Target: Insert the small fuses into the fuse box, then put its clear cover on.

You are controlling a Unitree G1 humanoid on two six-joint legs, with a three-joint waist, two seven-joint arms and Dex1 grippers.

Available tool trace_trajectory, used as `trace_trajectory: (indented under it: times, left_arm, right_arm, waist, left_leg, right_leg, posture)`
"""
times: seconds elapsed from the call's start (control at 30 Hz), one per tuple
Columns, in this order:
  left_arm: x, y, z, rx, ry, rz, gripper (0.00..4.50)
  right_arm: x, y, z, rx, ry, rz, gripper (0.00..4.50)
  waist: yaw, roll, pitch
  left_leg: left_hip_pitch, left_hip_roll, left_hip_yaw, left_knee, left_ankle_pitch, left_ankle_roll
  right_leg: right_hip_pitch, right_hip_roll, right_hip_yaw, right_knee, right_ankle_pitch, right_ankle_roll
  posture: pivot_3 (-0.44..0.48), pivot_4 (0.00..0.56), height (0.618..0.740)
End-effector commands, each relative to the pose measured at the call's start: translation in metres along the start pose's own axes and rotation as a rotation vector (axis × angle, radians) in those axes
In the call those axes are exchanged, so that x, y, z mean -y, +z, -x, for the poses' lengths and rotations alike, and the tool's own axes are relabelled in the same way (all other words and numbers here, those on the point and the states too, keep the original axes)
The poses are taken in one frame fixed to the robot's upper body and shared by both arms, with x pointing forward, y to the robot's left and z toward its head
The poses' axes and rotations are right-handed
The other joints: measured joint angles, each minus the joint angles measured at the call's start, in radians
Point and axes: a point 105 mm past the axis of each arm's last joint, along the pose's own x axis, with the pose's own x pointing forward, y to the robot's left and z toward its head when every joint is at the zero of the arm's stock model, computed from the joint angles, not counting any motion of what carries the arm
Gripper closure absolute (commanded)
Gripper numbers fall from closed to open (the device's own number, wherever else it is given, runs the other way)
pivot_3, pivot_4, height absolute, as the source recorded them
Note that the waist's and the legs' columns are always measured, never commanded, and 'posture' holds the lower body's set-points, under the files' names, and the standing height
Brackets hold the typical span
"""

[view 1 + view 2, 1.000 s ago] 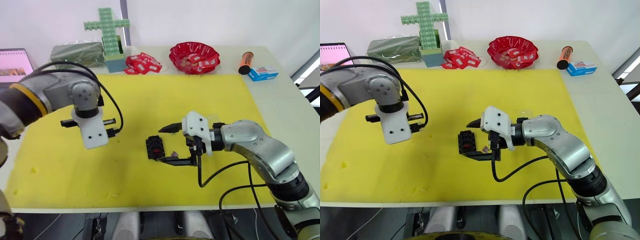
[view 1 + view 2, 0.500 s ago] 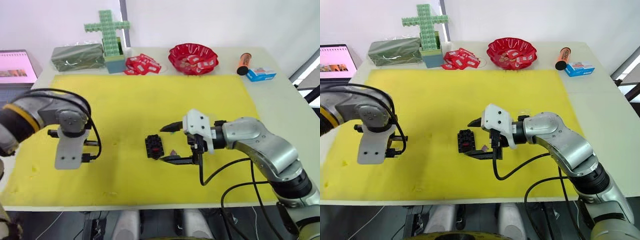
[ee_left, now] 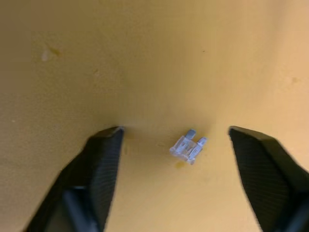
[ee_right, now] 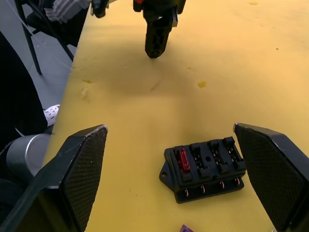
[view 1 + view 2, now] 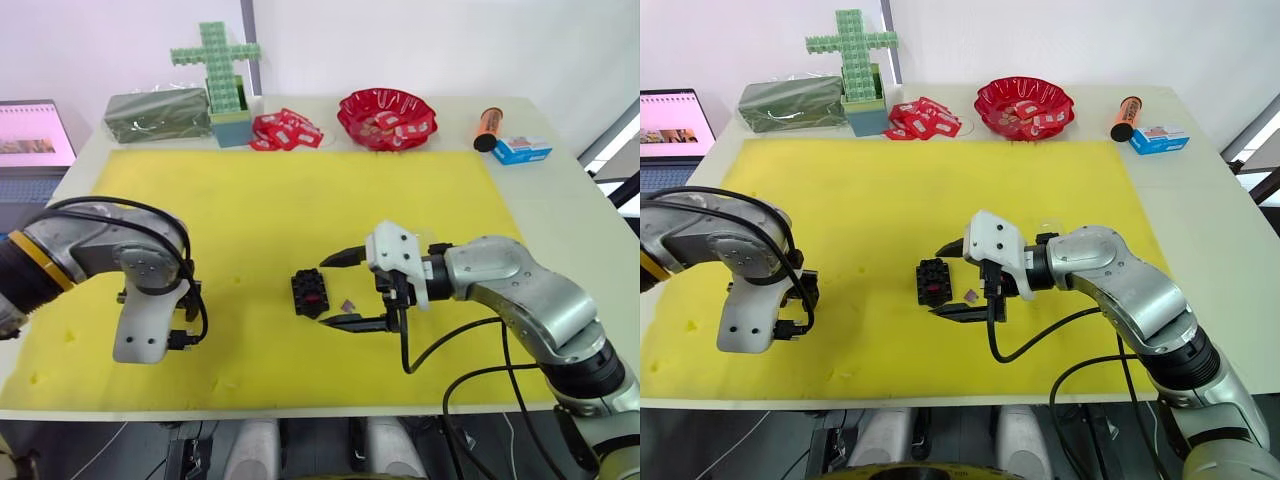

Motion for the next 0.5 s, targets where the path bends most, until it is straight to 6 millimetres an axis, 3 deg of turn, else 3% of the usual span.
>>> trace_trajectory:
  times: [0.03, 0.17, 0.3, 0.4, 0.5]
  left_arm:
    - [-0.011, -0.005, 0.037, -0.047, 0.126, 0.073, 0.03]
    - [-0.018, -0.008, 0.063, -0.004, 0.273, 0.225, 0.03]
    - [0.003, -0.013, 0.081, 0.066, 0.405, 0.482, 0.03]
    - [0.017, -0.009, 0.094, 0.241, 0.551, 0.743, 0.03]
    - [-0.009, -0.075, 0.125, 0.615, 0.936, 1.189, 0.03]
  right_arm:
    - [0.0, 0.007, 0.004, 0.016, -0.003, 0.043, 0.0]
    - [0.003, 0.008, 0.005, 0.01, -0.002, 0.055, 0.0]
    - [0.005, 0.01, 0.006, 0.016, -0.005, 0.057, 0.0]
    - [0.005, 0.01, 0.007, 0.022, -0.006, 0.055, 0.0]
    - [0.006, 0.01, 0.005, 0.028, -0.004, 0.055, 0.0]
  waist:
    - [0.001, 0.0, 0.0]
    - [-0.004, 0.0, 0.0]
    - [-0.011, 0.0, 0.0]
    - [-0.025, 0.0, 0.0]
    - [0.004, 0.0, 0.0]
  left_leg:
    - [0.0, 0.0, 0.0, 0.0, 0.0, 0.0]
    - [0.001, 0.0, 0.0, 0.0, 0.0, 0.0]
    - [0.001, 0.0, -0.001, 0.0, 0.0, 0.0]
    - [0.002, 0.001, -0.001, -0.001, 0.0, 0.0]
    - [0.003, 0.001, -0.002, 0.0, 0.0, 0.0]
  right_leg:
    - [0.0, 0.0, 0.0, 0.0, 0.0, 0.0]
    - [0.001, 0.0, 0.0, 0.0, 0.0, 0.0]
    - [0.0, 0.001, 0.0, 0.003, -0.001, 0.002]
    - [-0.001, 0.001, 0.0, 0.005, -0.002, 0.003]
    - [0.002, 0.001, -0.001, 0.008, -0.004, 0.006]
  posture:
    - [0.0, 0.15, 0.74]
    - [0.0, 0.15, 0.74]
    - [0.0, 0.15, 0.74]
    - [0.0, 0.15, 0.74]
    - [0.0, 0.15, 0.74]
